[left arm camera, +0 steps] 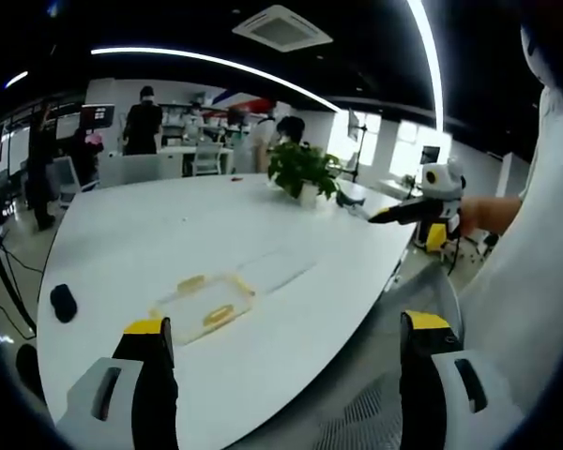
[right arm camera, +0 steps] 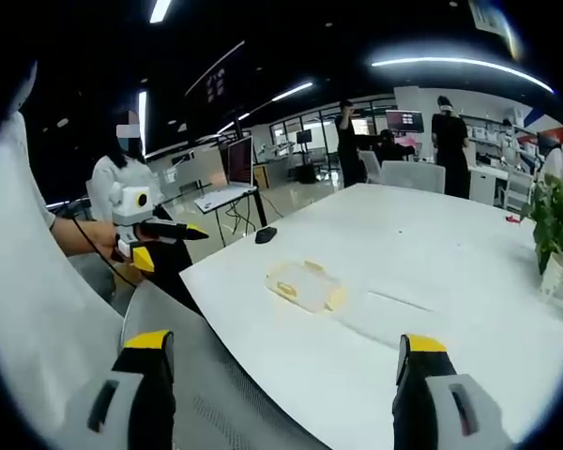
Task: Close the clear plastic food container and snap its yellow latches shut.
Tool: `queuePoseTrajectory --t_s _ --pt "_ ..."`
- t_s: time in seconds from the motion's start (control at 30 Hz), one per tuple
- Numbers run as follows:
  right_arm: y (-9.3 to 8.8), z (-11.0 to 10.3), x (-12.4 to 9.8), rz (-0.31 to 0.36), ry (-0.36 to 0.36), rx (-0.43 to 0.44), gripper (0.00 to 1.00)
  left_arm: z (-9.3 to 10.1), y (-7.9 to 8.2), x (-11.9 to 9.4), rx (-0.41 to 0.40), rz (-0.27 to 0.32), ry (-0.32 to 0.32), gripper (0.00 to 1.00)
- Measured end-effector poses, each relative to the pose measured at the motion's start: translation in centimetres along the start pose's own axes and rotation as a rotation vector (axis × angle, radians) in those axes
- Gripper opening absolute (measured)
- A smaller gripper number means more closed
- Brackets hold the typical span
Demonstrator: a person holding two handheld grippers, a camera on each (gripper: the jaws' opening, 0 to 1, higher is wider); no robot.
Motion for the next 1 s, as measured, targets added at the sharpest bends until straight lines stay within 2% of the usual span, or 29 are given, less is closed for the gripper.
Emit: queuePoseTrajectory --t_s 0.47,1.0 --pt "0.2 -0.2 0.1 -0.005 0.012 -0.007 0.99 -0.1 0.1 0.0 0.007 0.001 -0.002 0.99" --pt "1.3 0.1 0.5 -0.004 0.019 -0.038 0.99 -0.7 0.6 0.2 0.01 0.005 -0.008 0.97"
Point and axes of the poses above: the point that each gripper's makers call its tool centre point, and the gripper's own axes: x roughly forward along the fingers, z roughly to its right, y roughly out of its top, the point moved 10 cm from there along -x, roughly backward along the fingers, and after that the axes turned 10 degrees about x, right-handed, at the moved point
